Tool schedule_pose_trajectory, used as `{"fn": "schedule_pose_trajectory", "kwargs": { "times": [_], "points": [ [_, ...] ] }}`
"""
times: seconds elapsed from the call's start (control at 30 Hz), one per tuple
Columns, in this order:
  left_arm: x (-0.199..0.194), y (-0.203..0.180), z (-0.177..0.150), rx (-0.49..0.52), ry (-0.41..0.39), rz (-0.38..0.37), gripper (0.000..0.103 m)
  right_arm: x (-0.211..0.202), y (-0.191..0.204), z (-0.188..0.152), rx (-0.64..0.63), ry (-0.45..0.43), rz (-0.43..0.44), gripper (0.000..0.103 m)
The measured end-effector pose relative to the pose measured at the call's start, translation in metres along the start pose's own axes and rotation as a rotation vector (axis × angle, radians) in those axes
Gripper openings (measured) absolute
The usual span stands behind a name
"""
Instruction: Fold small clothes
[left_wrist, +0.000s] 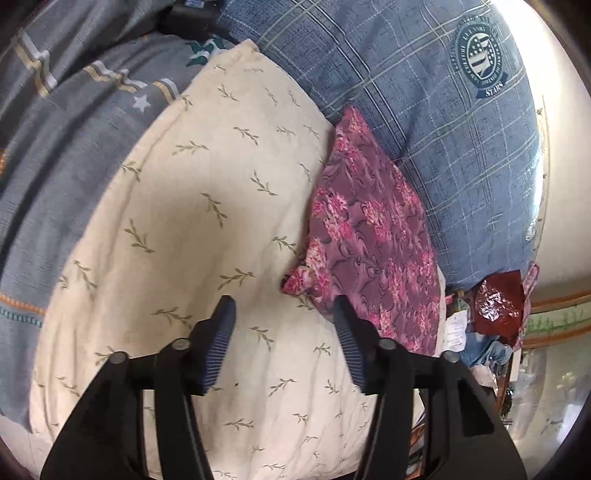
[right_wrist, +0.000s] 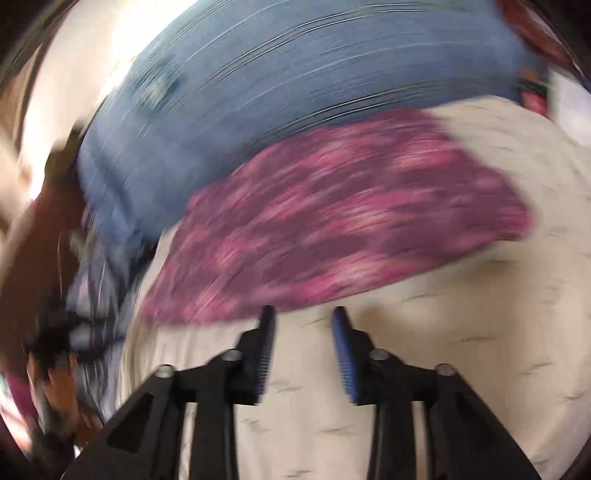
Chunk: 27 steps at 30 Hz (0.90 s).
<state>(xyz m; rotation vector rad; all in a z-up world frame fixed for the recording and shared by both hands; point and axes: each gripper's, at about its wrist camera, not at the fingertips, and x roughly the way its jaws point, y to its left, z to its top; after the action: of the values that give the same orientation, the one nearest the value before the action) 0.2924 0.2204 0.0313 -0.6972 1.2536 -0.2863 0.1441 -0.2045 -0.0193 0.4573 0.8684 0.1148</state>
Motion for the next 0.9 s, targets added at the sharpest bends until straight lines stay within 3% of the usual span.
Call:
{"fn": "schedule_pose_trajectory", "kwargs": {
  "times": [0.13, 0.33, 0.57, 0.67, 0.77, 0.8, 0.83, 0.9],
  "points": [
    [0.006, 0.001, 0.01, -0.021, 0.035, 0.023, 0.061, 0.03, 0.078, -0.01, -0.265, 0.06, 0.006, 0.054],
    [0.016, 0.001, 0.033, -0.016, 0.087, 0.102, 0.061, 0.068, 0.168, -0.031, -0.624, 0.08, -0.038, 0.061],
    [0.016, 0.008, 0.059, -0.009, 0.102, 0.141, 0.061, 0.117, 0.219, -0.044, -0.791, 0.093, -0.088, 0.066],
    [0.015, 0.012, 0.069, -0.01, 0.103, 0.15, 0.061, 0.142, 0.23, -0.05, -0.854, 0.093, -0.194, 0.066],
    [0.016, 0.015, 0.078, -0.016, 0.106, 0.149, 0.061, 0.147, 0.23, -0.045, -0.863, 0.01, -0.245, 0.059],
    [0.017, 0.015, 0.081, -0.021, 0.109, 0.148, 0.061, 0.149, 0.23, -0.04, -0.852, 0.0, -0.24, 0.031],
    [0.018, 0.014, 0.083, -0.024, 0.111, 0.145, 0.061, 0.149, 0.227, -0.035, -0.837, -0.003, -0.23, 0.01],
    [0.024, 0.008, 0.088, -0.029, 0.122, 0.119, 0.061, 0.145, 0.22, -0.023, -0.795, -0.032, -0.204, 0.009]
  ]
}}
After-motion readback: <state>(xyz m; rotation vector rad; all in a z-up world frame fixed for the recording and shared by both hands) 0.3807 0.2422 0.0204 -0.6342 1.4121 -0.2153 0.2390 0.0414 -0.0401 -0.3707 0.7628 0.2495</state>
